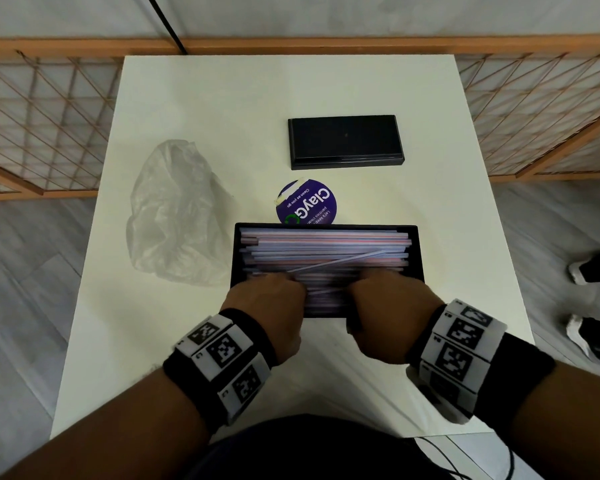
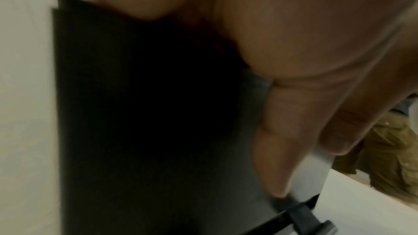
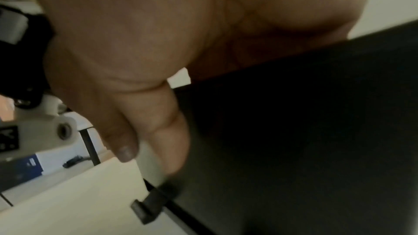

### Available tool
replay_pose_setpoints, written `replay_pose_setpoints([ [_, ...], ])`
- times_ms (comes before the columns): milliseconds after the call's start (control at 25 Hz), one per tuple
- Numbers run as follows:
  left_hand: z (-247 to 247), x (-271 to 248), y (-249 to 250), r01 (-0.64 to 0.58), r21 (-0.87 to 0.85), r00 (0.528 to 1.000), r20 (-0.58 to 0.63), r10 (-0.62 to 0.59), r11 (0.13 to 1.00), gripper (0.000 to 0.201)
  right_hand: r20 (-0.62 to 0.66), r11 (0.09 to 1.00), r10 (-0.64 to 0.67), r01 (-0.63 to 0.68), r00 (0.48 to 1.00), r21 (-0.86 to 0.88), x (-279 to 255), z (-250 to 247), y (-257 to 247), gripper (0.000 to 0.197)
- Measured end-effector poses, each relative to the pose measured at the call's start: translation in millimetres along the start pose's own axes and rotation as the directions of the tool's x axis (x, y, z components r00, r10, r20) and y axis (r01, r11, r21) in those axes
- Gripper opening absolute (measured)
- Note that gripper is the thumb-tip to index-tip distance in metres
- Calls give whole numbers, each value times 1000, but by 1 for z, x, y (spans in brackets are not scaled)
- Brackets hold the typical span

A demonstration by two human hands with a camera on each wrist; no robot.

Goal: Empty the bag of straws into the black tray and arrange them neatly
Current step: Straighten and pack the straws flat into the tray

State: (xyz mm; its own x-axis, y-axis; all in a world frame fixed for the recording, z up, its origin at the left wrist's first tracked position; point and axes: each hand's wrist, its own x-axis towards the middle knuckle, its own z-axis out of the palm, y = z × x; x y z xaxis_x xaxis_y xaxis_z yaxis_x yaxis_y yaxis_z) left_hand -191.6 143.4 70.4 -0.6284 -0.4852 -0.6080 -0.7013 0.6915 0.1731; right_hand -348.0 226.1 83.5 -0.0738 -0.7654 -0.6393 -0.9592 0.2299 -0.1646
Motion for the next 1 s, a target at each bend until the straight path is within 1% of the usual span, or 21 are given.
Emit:
replay_pose_setpoints([
  [80, 1, 0, -5, 22, 6, 1000, 8, -22, 1000, 32, -21, 999, 30, -31, 999, -17, 1, -1, 8, 26],
  [120, 1, 0, -6, 17, 3, 1000, 8, -17, 1000, 32, -32, 1000, 22, -22, 999, -6, 1, -1, 8, 28],
  [240, -1, 0, -3, -24, -18, 1000, 5, 24, 1000, 37, -84, 997, -70, 73, 994, 26, 2, -2, -1, 37],
  [320, -1, 0, -3, -40, -19, 999, 17, 41, 999, 42, -67, 992, -124, 125, 990, 7, 4, -1, -5, 44],
  [400, 0, 0, -5, -45, -21, 999, 13, 45, 999, 42, -34, 993, -115, 114, 993, -29, 6, 1, -3, 42],
  [520, -1, -2, -6, -63, -55, 998, -22, 62, 997, 37, -34, 992, -110, 107, 993, -69, 8, 4, 1, 39],
  [640, -1, -2, -3, -89, -96, 996, 4, 90, 991, 40, 9, 986, -164, 164, 986, -19, 9, 9, 1, 51],
  [680, -1, -3, -3, -84, -96, 996, 17, 86, 992, 38, 11, 989, -144, 144, 990, -27, 8, 10, 3, 51],
  [760, -1, -2, -6, -50, -66, 998, 32, 52, 997, 27, -20, 994, -68, 66, 998, -89, 5, 10, 7, 42],
  [800, -1, -2, -8, -29, -52, 999, 36, 31, 998, 23, -28, 992, -41, 37, 999, -118, 4, 10, 8, 42],
  [920, 0, -2, -9, -2, -34, 999, 51, 4, 999, 20, -19, 989, -20, 17, 1000, -150, 2, 11, 9, 52],
  [1000, 0, -2, -9, -4, -32, 999, 47, 6, 999, 21, -17, 988, -26, 23, 1000, -151, 2, 12, 9, 50],
])
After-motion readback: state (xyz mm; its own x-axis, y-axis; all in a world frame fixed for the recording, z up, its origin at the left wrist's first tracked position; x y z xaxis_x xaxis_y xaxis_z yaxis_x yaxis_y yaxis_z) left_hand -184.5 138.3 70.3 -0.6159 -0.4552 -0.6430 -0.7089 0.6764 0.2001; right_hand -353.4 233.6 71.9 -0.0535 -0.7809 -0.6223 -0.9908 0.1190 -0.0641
